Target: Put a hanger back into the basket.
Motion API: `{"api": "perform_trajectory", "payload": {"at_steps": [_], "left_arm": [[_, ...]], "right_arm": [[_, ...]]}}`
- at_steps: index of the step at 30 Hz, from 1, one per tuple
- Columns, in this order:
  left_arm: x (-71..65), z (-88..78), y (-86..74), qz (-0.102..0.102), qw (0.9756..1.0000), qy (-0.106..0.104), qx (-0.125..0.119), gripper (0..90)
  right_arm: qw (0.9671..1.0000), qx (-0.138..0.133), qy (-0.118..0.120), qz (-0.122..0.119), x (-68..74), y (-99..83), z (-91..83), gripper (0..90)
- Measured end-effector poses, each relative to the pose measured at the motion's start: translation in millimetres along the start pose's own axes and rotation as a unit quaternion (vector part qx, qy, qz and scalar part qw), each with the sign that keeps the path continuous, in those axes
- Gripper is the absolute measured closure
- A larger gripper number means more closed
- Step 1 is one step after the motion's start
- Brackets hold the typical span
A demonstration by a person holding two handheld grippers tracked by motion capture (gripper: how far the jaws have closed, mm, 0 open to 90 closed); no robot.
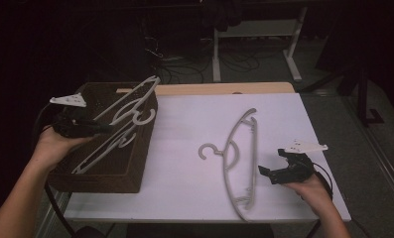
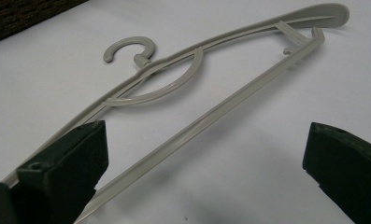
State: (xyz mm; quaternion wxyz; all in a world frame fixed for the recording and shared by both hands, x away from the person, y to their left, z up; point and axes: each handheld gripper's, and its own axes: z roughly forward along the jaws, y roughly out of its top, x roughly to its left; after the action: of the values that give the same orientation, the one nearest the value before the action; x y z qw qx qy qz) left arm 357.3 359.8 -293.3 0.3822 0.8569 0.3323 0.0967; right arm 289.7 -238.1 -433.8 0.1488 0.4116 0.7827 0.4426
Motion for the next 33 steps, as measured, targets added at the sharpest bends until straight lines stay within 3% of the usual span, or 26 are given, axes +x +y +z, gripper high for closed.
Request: {"api": "perform_trajectory", "payload": {"at_steps": [5, 11, 15, 18, 21, 22, 25, 33], "left_arm": [[14.1, -6.6, -20.9, -0.021, 0.9997, 0.002, -0.008, 82.1], [25.2, -0.6, -38.3, -0.045, 0.9989, -0.009, -0.004, 82.1], [30.7, 4.4, -47.2, -0.055, 0.9984, -0.015, 0.005, 81.9], [35.3, 5.1, -52.3, -0.063, 0.9977, 0.003, 0.025, 81.2], [39.7, 5.8, -58.8, -0.071, 0.9967, 0.007, 0.039, 80.4], [40.9, 4.9, -60.1, -0.078, 0.9963, 0.004, 0.037, 76.9], [41.1, 2.2, -61.1, -0.081, 0.9962, 0.014, 0.029, 55.2], [30.2, 2.0, -46.7, -0.065, 0.9978, 0.011, -0.008, 37.7]], "right_arm": [[1.0000, 0.001, -0.002, -0.001, -0.3, -0.1, -0.2, 0.2], [1.0000, -0.001, -0.004, -0.002, -0.1, 0.4, -0.8, 0.2], [1.0000, -0.001, -0.005, -0.002, -0.4, 0.5, -0.7, 0.2], [1.0000, -0.001, -0.005, -0.003, -0.5, 0.8, -0.7, 0.2], [1.0000, -0.001, -0.005, -0.002, -0.6, 0.6, -1.0, 0.2], [1.0000, -0.001, -0.005, -0.002, -0.7, 0.6, -1.1, 0.2], [1.0000, -0.002, -0.005, -0.002, -0.8, 0.9, -1.6, 0.2], [1.0000, -0.003, -0.006, -0.001, -0.7, 1.6, -2.3, 0.2]]}}
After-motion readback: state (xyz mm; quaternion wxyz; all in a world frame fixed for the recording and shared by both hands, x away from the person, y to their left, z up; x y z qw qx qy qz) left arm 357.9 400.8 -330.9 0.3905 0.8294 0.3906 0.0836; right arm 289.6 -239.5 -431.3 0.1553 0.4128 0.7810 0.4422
